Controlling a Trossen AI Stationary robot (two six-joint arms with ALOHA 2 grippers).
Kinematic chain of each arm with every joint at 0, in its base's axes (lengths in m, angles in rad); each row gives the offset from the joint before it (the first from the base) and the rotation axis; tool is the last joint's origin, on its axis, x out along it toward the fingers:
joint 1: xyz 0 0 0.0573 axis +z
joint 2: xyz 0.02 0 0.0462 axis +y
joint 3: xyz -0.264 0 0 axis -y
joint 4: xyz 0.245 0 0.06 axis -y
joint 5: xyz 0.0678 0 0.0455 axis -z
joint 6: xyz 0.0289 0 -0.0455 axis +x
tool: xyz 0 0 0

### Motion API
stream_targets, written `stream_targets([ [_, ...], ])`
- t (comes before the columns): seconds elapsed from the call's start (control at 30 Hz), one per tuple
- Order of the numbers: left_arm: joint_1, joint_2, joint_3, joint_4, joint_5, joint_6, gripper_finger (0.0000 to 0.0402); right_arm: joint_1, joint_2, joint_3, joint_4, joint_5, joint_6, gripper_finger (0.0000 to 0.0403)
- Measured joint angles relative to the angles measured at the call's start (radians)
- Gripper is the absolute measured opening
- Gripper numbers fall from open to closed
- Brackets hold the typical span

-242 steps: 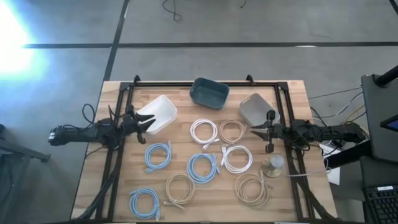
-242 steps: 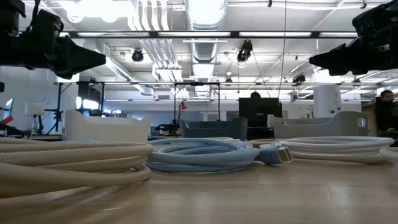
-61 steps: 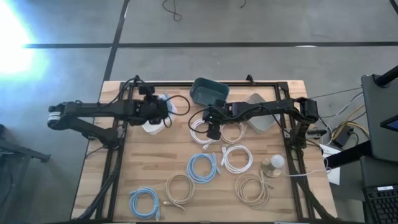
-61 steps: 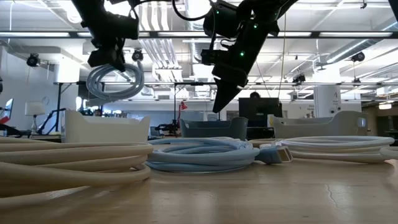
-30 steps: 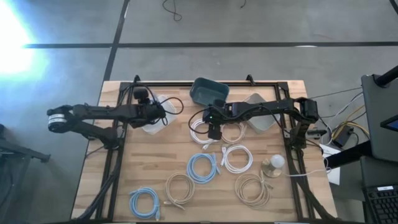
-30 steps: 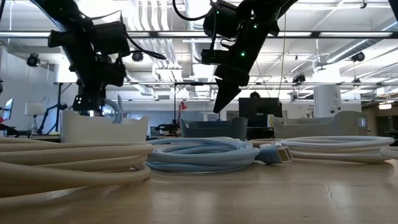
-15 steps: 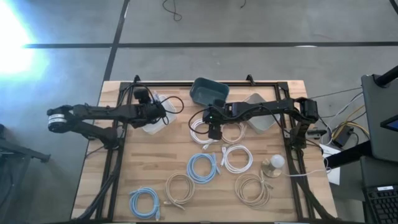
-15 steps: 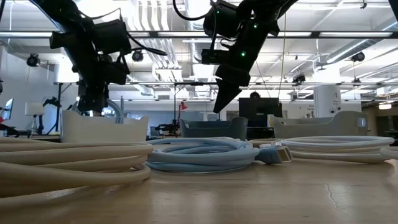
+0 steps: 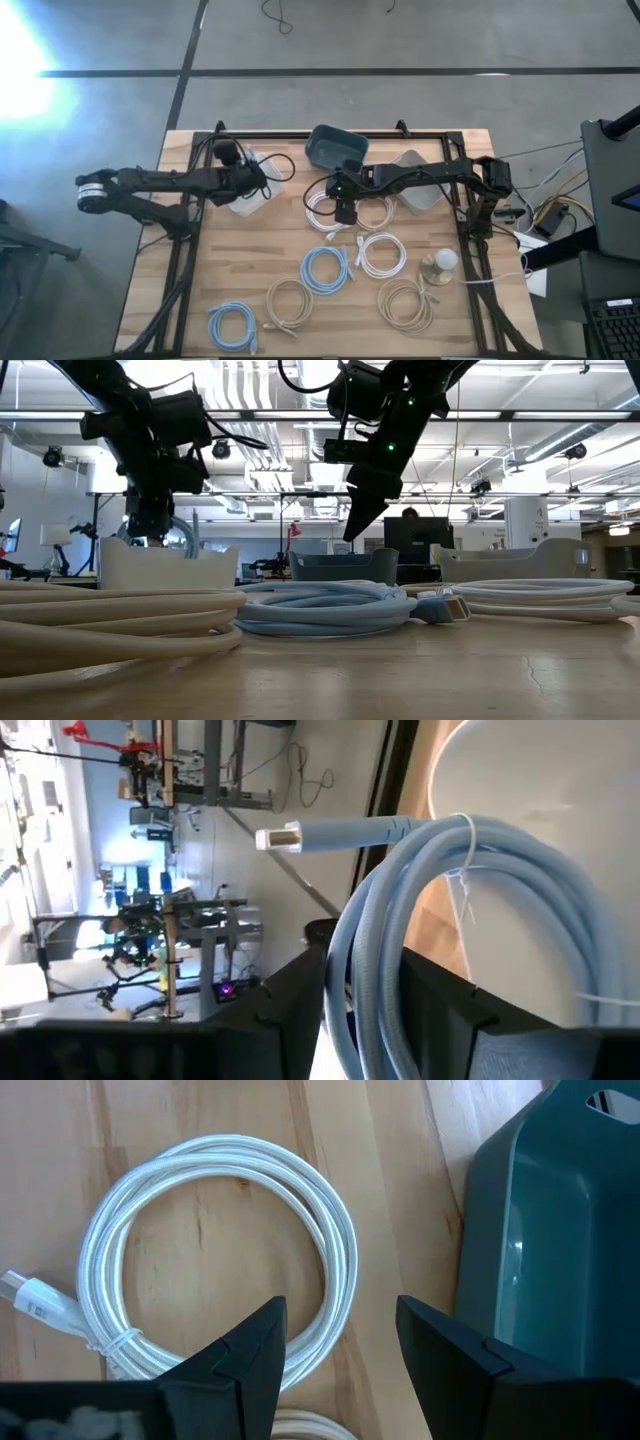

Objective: Pick & Place USB Port
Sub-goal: Put the top left blue usb cable into the white bin

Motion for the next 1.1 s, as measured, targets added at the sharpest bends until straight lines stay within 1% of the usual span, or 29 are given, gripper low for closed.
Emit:
stream_targets([
  [0.2, 0.0, 0.0, 0.0, 0.0, 0.127, -0.048, 0.0147, 0.0, 0.0, 0.0, 0.0, 0.0, 0.0, 0.0187],
  [0.23, 0.0, 0.0, 0.0, 0.0, 0.135, -0.049, 0.0147, 0.0, 0.0, 0.0, 0.0, 0.0, 0.0, 0.0187],
  [0.33, 0.0, 0.0, 0.0, -0.001, 0.126, -0.045, 0.0147, 0.0, 0.0, 0.0, 0.0, 0.0, 0.0, 0.0187],
  [0.57, 0.0, 0.0, 0.0, -0.004, 0.026, -0.005, 0.0147, 0.0, 0.0, 0.0, 0.0, 0.0, -0.001, 0.0187],
  [0.63, 0.0, 0.0, 0.0, -0.004, 0.016, 0.007, 0.0147, 0.0, 0.0, 0.0, 0.0, 0.0, -0.002, 0.0187],
  [0.73, 0.0, 0.0, 0.0, -0.004, 0.04, -0.002, 0.0147, 0.0, 0.0, 0.0, 0.002, 0.0, -0.018, 0.0187],
  [0.87, 0.0, 0.0, 0.0, -0.003, 0.159, -0.051, 0.0147, 0.0, 0.0, 0.0, 0.003, 0.0, -0.019, 0.0187],
  [0.93, 0.0, -0.001, 0.002, 0.001, 0.197, -0.071, 0.0147, 0.0, 0.0, 0.0, 0.004, 0.0, -0.019, 0.0187],
  [1.0, 0.0, -0.002, 0.003, 0.001, 0.203, -0.077, 0.0147, 0.0, 0.0, 0.0, 0.004, 0.0, -0.018, 0.0187],
  [1.1, 0.0, -0.002, 0.003, -0.004, 0.179, -0.074, 0.0147, 0.0, 0.0, 0.0, 0.005, 0.0, -0.021, 0.0187],
])
